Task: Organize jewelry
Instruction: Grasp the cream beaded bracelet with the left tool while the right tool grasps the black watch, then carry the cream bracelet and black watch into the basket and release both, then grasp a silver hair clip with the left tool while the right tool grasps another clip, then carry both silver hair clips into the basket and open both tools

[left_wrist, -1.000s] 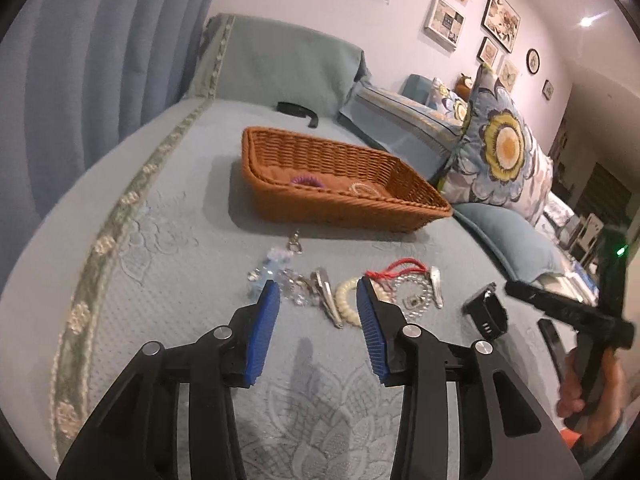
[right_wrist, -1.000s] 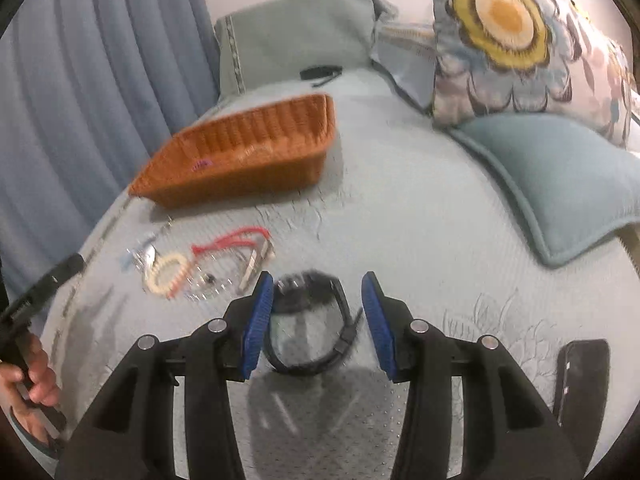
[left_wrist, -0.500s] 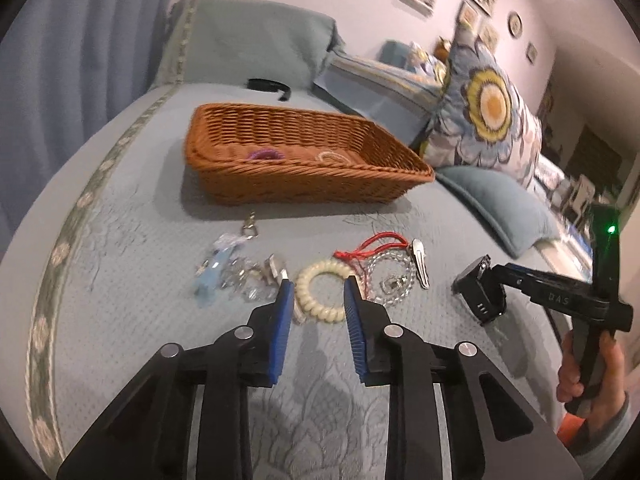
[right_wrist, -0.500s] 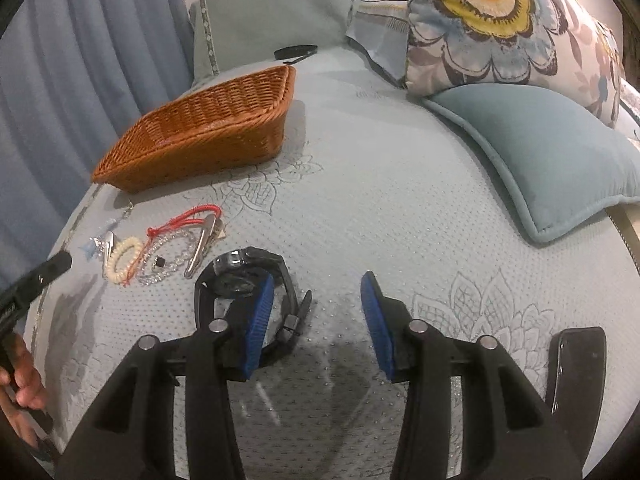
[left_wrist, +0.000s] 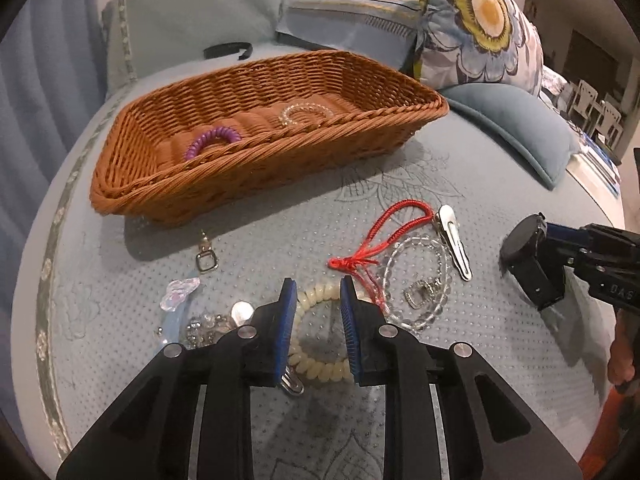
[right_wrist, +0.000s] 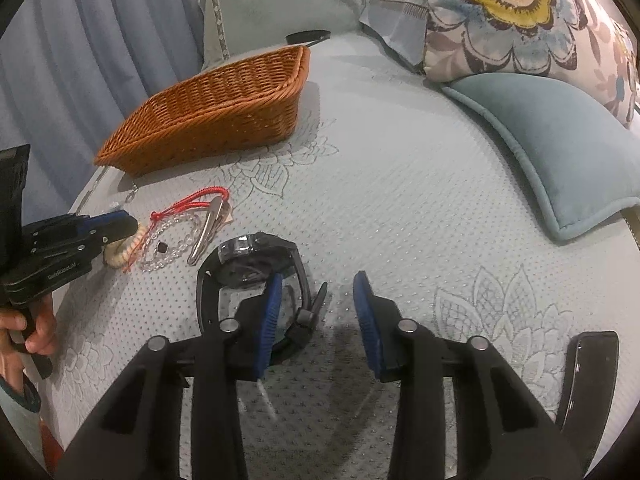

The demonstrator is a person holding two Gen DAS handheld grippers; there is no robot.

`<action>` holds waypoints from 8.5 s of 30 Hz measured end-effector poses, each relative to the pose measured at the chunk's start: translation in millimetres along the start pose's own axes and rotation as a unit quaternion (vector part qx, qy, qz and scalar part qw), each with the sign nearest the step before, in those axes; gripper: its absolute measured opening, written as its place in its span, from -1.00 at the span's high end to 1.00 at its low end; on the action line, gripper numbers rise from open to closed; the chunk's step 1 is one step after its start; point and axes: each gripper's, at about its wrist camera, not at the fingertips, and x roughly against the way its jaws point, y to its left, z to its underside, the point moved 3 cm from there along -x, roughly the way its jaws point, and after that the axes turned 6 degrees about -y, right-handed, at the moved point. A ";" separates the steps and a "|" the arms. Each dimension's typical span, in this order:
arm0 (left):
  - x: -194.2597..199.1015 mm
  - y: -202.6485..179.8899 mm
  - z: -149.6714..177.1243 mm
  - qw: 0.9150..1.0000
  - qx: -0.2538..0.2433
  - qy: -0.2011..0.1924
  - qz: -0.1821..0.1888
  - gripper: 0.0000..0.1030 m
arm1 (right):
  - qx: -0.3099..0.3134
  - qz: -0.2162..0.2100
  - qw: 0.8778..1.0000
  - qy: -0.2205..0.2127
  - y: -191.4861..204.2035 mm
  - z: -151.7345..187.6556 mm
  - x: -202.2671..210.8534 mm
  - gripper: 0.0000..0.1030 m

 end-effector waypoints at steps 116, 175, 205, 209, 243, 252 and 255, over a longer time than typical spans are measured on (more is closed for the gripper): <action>132.3 56.4 -38.7 0.970 0.119 -0.208 -0.028 0.34 | 0.055 -0.080 0.988 -0.122 107.4 -100.8 13.7 0.05; 24.7 4.4 44.2 0.994 0.104 -0.037 -0.006 0.79 | 0.064 -0.024 0.998 -0.001 85.2 -26.5 -49.9 0.55; 16.9 -8.3 41.6 0.998 0.040 -0.038 -0.040 0.34 | 0.078 -0.023 0.997 0.010 78.3 -22.0 -51.1 0.76; 16.6 -8.3 40.0 0.998 0.041 -0.038 -0.043 0.48 | 0.076 -0.024 0.997 0.008 77.7 -22.5 -52.0 0.76; 46.6 63.9 -83.1 0.979 0.102 -0.173 -0.021 0.78 | 0.087 -0.112 0.985 -0.099 139.5 -174.3 -43.3 0.96; -12.0 92.1 -87.7 0.984 0.109 -0.137 -0.029 0.78 | 0.083 -0.100 0.992 0.005 166.0 -192.1 -138.3 0.96; -20.2 92.5 -86.0 0.985 0.108 -0.131 -0.027 0.78 | 0.072 -0.085 0.993 0.024 160.4 -190.4 -154.4 0.96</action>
